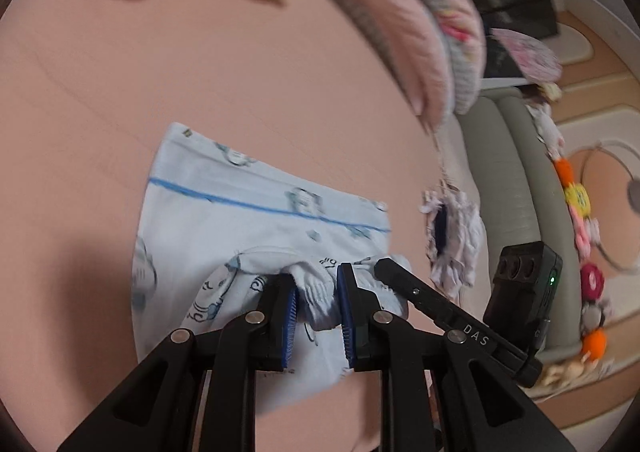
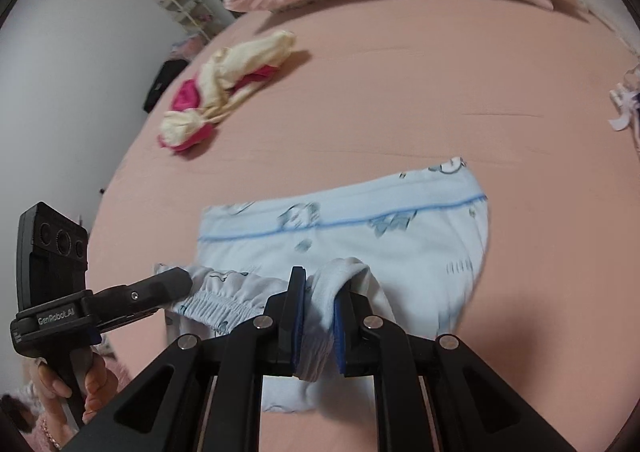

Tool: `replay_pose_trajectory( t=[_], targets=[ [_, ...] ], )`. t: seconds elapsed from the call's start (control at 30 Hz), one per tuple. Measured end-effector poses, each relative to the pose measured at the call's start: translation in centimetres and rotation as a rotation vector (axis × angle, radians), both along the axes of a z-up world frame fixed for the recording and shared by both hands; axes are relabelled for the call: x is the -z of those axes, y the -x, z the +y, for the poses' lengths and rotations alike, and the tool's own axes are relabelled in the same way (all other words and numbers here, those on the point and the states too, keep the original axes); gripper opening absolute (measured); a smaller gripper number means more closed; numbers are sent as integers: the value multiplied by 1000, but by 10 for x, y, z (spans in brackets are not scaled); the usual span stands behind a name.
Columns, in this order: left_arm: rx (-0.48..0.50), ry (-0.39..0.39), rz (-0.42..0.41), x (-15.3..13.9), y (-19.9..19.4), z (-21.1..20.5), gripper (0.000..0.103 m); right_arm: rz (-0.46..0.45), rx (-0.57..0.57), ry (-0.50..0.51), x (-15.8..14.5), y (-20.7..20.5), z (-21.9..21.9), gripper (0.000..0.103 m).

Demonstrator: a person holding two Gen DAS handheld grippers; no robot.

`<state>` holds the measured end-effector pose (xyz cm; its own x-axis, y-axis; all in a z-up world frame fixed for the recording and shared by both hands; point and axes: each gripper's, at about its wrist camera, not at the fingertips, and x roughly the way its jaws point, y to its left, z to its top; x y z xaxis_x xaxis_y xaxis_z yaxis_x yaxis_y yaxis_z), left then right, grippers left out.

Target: Fold clothes

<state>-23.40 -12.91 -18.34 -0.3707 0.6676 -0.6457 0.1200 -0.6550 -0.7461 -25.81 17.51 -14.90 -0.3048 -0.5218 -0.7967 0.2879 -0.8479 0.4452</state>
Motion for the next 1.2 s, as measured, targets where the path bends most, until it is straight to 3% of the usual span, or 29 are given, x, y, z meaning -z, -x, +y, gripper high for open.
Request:
replay_pose_trajectory(
  t=[0.07, 0.13, 0.2, 0.23, 0.27, 0.33, 0.43, 0.5, 0.53, 0.57, 0.6, 0.63, 0.73, 0.87, 0.93, 0.97, 1.07, 1.13, 1.2],
  targets=[
    [25, -20, -69, 19, 17, -3, 24, -38, 4, 5, 15, 16, -3, 16],
    [35, -89, -103, 29, 28, -11, 31, -75, 2, 15, 31, 31, -5, 20],
    [-4, -147, -45, 21, 28, -25, 39, -99, -1, 55, 37, 41, -3, 25],
    [-23, -161, -9, 14, 28, -30, 50, -102, 2, 96, 34, 44, 1, 31],
    [-45, -119, 16, 5, 25, -34, 63, -96, 34, 126, 28, 44, 8, 35],
    [-87, -32, 68, -14, 20, -40, 67, -84, 98, 186, 17, 46, 22, 50],
    [-56, 195, 241, -44, -3, -26, 66, -61, 179, 217, 2, 38, 36, 51],
    [71, 259, 297, -47, -10, -1, 65, 8, 140, 179, -9, 25, 33, 51],
    [134, 292, 323, -48, -13, 11, 51, 20, 69, 106, -8, 19, 21, 51],
    [181, 338, 291, -40, -12, 24, 29, 31, -1, 33, -7, 13, 9, 51],
    [228, 384, 260, -31, -10, 37, 23, 42, -72, -40, -6, 7, -3, 44],
    [274, 429, 228, -22, -8, 50, 20, 52, -138, -112, -4, 1, -15, 33],
    [285, 505, 207, -7, 14, 67, 20, 74, -189, -262, 14, -1, -41, 32],
    [203, 484, 230, -8, 49, 57, 20, 87, -80, -217, 19, 27, -43, 32],
    [183, 401, 209, -9, 51, 48, 20, 75, -12, -167, 16, 36, -36, 32],
    [173, 378, 239, -17, 44, 43, 20, 66, 8, -133, 12, 37, -32, 32],
    [147, 390, 272, -36, 24, 28, 20, 44, 63, -37, 0, 38, -20, 32],
    [142, 435, 275, -42, 14, 24, 20, 82, 70, -43, -13, 26, -18, 33],
    [157, 458, 289, -43, 2, 24, 20, 114, 68, -117, -17, 9, -25, 33]
  ],
)
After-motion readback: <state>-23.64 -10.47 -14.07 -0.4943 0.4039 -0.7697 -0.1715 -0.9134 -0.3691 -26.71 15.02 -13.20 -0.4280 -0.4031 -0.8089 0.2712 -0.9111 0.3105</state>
